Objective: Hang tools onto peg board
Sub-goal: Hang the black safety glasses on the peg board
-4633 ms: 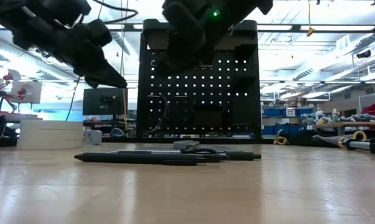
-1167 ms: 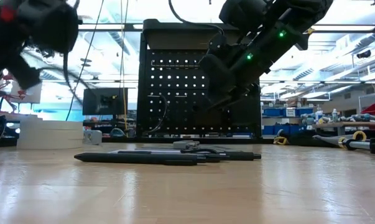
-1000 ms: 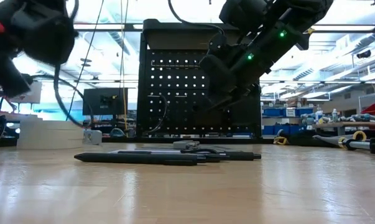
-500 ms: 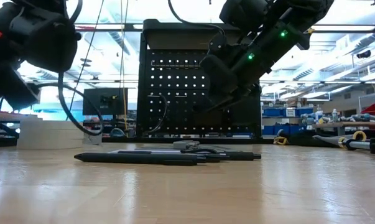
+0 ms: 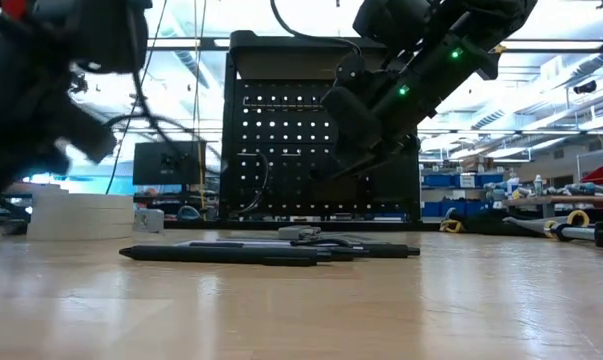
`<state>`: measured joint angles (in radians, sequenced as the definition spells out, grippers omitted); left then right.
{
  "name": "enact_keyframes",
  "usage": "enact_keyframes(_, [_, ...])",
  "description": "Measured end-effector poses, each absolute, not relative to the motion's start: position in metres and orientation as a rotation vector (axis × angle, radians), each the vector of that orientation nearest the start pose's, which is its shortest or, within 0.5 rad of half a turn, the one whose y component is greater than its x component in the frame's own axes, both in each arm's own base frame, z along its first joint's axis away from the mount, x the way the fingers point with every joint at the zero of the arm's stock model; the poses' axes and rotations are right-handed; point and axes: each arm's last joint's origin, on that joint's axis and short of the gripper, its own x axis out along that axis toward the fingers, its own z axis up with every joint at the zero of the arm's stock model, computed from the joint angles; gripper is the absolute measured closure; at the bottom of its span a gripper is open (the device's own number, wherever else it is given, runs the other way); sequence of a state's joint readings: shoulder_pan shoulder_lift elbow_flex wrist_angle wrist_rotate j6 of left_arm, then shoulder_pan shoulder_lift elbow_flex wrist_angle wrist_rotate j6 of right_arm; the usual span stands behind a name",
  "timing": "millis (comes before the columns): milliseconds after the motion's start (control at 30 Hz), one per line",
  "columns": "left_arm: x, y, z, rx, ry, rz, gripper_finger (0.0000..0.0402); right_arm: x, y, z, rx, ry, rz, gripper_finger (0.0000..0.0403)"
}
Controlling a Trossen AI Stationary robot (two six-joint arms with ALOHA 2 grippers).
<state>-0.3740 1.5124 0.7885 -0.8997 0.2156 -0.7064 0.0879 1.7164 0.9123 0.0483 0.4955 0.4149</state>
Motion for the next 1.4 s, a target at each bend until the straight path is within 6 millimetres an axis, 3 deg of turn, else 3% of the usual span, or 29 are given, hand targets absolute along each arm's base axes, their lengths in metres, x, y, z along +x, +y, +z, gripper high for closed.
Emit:
enact_keyframes(267, [0.226,-0.094,0.184,-0.213,1.568,0.089,0.0298,0.339,0.016,0.166,0.172,0.632,-0.529,0.0256])
enact_keyframes(433, [0.228,-0.098,0.196,-0.161,1.564,0.073,0.0298,0.339,0.016,0.166,0.162,0.636,-0.526,0.0256])
enact_keyframes(667, [0.212,-0.105,0.198,-0.137,1.704,0.088,0.0298,0.339,0.016,0.166,0.154,0.639,-0.523,0.0256])
enact_keyframes(867, [0.193,-0.11,0.201,-0.241,1.86,0.249,0.0298,0.339,0.016,0.166,0.154,0.641,-0.524,0.0256])
enact_keyframes(1033, [0.182,-0.112,0.204,-0.153,1.913,0.305,0.0298,0.339,0.016,0.166,0.154,0.641,-0.524,0.0256])
enact_keyframes(1400, [0.168,-0.133,0.203,0.088,1.909,0.085,0.0298,0.339,0.019,0.166,0.152,0.642,-0.517,0.0256])
